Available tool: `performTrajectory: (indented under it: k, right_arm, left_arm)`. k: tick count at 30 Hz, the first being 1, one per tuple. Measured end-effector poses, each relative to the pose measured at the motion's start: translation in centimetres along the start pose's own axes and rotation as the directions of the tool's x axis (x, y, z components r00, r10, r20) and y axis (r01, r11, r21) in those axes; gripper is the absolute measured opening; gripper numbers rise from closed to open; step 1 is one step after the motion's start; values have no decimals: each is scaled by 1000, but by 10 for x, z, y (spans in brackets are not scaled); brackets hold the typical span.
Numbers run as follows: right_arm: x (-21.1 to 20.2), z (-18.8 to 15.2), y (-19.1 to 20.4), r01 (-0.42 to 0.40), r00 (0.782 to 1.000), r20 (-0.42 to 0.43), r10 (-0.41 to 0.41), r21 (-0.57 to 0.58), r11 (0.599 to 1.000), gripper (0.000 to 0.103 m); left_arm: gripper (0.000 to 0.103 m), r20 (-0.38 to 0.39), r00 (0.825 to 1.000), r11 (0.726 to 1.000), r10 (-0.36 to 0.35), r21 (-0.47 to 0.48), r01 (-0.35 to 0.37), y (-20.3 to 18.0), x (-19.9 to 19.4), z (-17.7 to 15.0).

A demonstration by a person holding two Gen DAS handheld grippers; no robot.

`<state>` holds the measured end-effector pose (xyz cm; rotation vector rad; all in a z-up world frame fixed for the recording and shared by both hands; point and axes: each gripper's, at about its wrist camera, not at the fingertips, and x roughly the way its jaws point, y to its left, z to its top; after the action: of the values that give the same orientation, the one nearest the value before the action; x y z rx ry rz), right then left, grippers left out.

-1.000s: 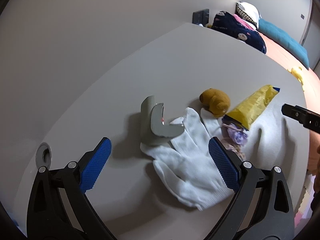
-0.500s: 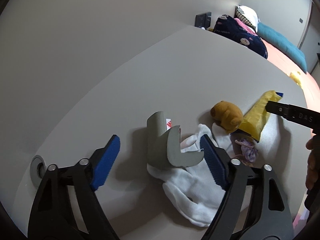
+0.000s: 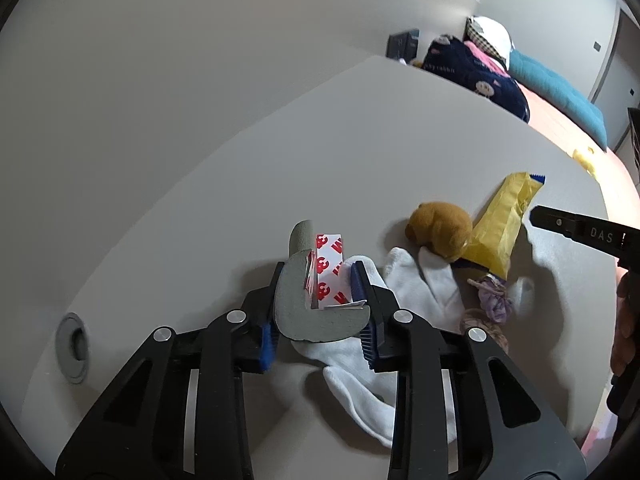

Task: Collect trash
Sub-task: 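Grasp the grey foam corner piece with the left tool, then grasp the yellow wrapper with the right tool while the left tool holds the foam piece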

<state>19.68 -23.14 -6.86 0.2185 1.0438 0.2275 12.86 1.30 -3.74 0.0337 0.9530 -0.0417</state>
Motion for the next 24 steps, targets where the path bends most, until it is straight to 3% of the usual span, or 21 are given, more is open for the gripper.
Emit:
performTrajectory:
  k: [7, 11, 13, 15, 17, 24]
  right_arm:
    - [-34, 0, -8, 1, 998, 68, -2, 11, 1000, 1]
    - [-33, 4, -21, -82, 997, 16, 81, 105, 991, 3]
    - [-30, 5, -19, -96, 995, 4, 96, 121, 988, 15]
    - [-30, 6, -16, -71, 997, 6, 71, 119, 990, 55]
    - [-31, 9, -12, -55, 998, 35, 51, 125, 991, 57]
    - [-15, 26, -5, -22, 1000, 20, 19, 118, 993, 56]
  left_arm:
    - [32, 48, 999, 999, 21, -25, -20, 4, -28, 1]
    - [32, 63, 998, 999, 30, -37, -28, 6, -38, -3]
    - [32, 70, 997, 999, 38, -40, -35, 8, -42, -5]
    - [32, 82, 996, 998, 46, -49, -42, 12, -47, -5]
    - [32, 96, 994, 997, 48, -62, -42, 16, -51, -3]
    - [32, 140, 990, 994, 32, -107, -17, 36, -64, -1]
